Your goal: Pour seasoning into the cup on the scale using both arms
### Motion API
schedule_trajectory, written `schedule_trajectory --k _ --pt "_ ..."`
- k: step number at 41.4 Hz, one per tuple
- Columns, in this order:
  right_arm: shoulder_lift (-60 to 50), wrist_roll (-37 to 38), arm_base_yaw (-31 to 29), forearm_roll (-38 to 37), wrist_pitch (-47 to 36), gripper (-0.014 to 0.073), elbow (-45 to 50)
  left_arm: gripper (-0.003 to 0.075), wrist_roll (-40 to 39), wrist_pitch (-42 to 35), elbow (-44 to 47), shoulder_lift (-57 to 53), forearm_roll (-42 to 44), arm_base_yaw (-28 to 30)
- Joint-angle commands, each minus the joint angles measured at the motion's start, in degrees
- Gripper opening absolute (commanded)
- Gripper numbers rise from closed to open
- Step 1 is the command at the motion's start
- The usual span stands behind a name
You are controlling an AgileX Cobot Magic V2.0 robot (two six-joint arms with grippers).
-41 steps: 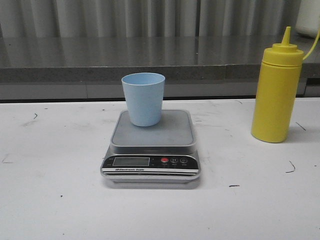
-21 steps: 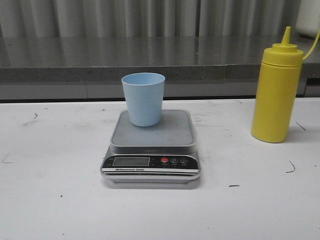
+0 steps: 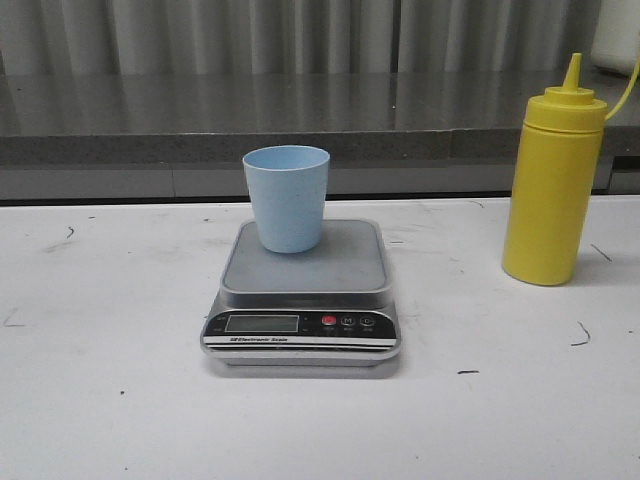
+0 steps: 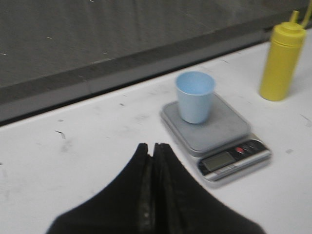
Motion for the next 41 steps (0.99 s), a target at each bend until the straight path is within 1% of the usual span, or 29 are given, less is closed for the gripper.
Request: schedule_trajectory --k 1,3,6,11,14,18,23,41 --pt "0.4 -0.4 -0.1 0.0 -4.3 -0.0067 -2.0 -0.0020 0.0 -12.4 5.4 -4.5 1.5 5.6" --pt "0.4 -0.4 -0.1 0.0 -4.3 -0.0067 -2.0 -0.0020 0.0 -17.6 9.7 -7.3 1.5 8.6" --pt "0.4 -0.4 -0.1 0.0 -4.3 -0.0067 -2.0 -0.0020 0.0 -22.9 15.6 -11.1 1.3 12.5" --pt "0.4 -0.4 -0.1 0.0 -4.3 -0.0067 -2.0 -0.0020 -0.4 -28.0 24.2 -17.2 -0.4 18.2" --pt "0.4 -0.4 -0.1 0.0 -4.3 -0.0067 -2.0 -0.0020 -0.4 -29.6 27.7 -20.2 -0.5 19.5" --pt "0.4 -0.4 -0.1 0.0 -4.3 -0.0067 -2.0 -0.0020 -0.5 -31.5 31.6 -23.6 -2.0 20.1" --pt "0.4 -0.4 -0.1 0.0 -4.1 -0.0067 -2.0 -0.0020 -0.5 -36.2 35.0 -23.4 -3.1 20.1" --pt "0.4 -0.4 -0.1 0.0 -4.2 -0.0067 -2.0 -0.0020 -0.5 -35.8 35.1 -23.4 -3.1 20.1"
